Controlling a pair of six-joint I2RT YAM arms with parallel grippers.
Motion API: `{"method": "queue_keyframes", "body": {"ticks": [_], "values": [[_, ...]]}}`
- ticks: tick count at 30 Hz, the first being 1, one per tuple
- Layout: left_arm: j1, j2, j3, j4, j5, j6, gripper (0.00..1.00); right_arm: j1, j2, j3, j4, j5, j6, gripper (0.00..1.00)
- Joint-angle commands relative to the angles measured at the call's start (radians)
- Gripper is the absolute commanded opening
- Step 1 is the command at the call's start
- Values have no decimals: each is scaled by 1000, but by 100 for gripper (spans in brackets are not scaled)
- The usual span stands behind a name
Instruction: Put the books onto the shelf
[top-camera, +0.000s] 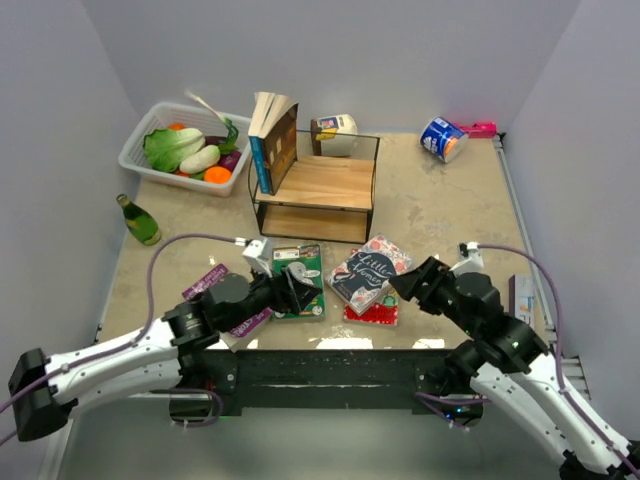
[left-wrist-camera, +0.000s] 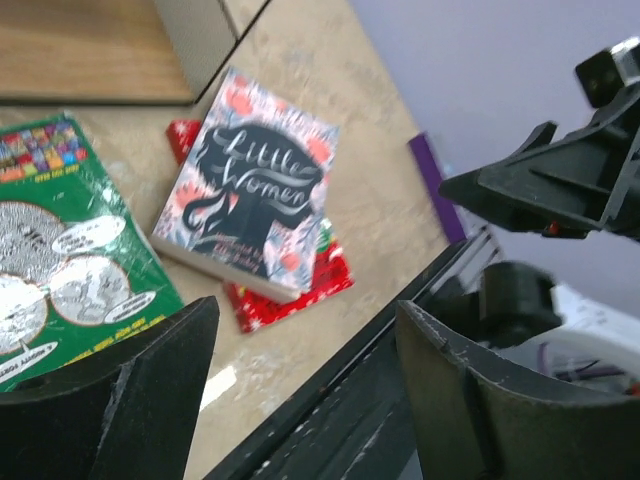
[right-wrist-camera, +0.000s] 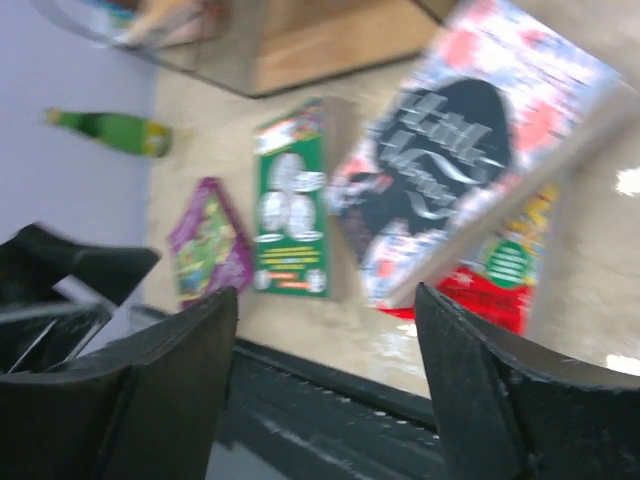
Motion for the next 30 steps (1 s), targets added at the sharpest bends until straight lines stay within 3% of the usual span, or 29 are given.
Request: {"method": "queue_keyframes", "body": {"ticks": [1,13,18,21,30], "values": [[-3,220,79,38,72,68,73,-2,-7,-124,-13,198,170,78],[-3,586,168,162,-22,124,70,-6,255,-237,249,409,261,91],[-1,658,199,183,-28,142,70,-26,312,-356,521,397,279,94],[2,690,222,182,-25,160,70,-61,411,-368,592,377,275,95],[5,758,217,189,3,170,70,-200,550,-465,1029,262,235,91]]}}
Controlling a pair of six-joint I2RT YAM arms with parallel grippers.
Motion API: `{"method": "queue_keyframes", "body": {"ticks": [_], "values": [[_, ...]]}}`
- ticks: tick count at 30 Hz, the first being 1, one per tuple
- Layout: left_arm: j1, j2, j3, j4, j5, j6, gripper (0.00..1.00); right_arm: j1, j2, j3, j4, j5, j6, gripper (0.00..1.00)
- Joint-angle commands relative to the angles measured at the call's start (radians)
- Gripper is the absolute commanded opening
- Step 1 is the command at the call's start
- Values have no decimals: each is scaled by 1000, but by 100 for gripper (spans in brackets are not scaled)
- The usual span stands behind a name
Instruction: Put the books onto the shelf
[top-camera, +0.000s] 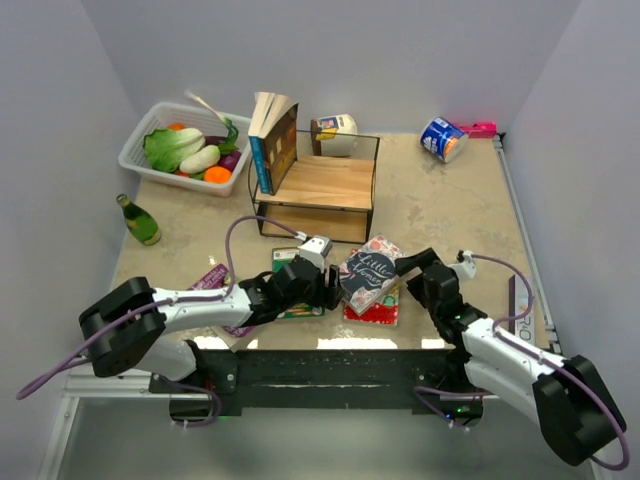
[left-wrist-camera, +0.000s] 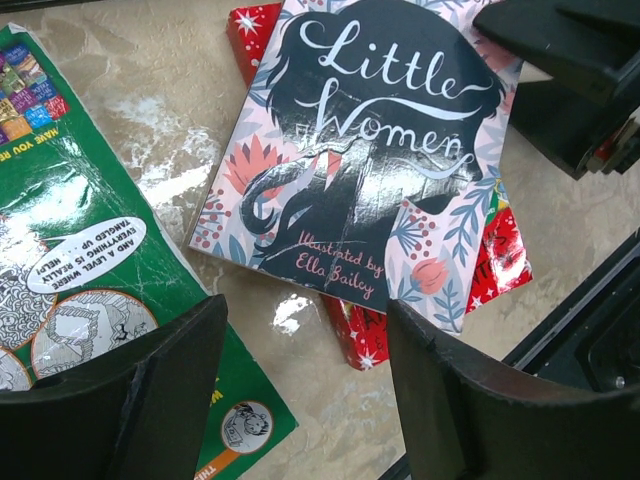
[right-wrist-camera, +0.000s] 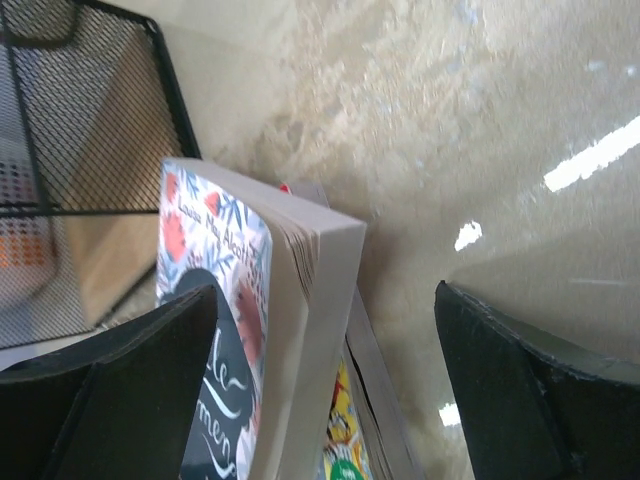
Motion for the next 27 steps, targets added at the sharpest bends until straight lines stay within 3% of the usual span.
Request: {"method": "queue_keyframes", "body": {"ticks": [1,13,17,20,25,27], "values": [[4,31,24,41,5,23,70,-60,52,-33,274,-55,-19,90],[4,76,7,64,40,3,69,-120,328,-32,610,-283,-51,61],[4,70,7,60,40,4,69,-123,307,-48,626,-293,-54,36],[4,59,7,53,35,3,69,-123,157,-32,500,-277,-103,27],[4,19,1,40,24,1,69,-121,-212,65,91,-219,-232,15],[2,-4,-2,38,21,0,69,-121,-290,99,-49,-201,-276,12]]}}
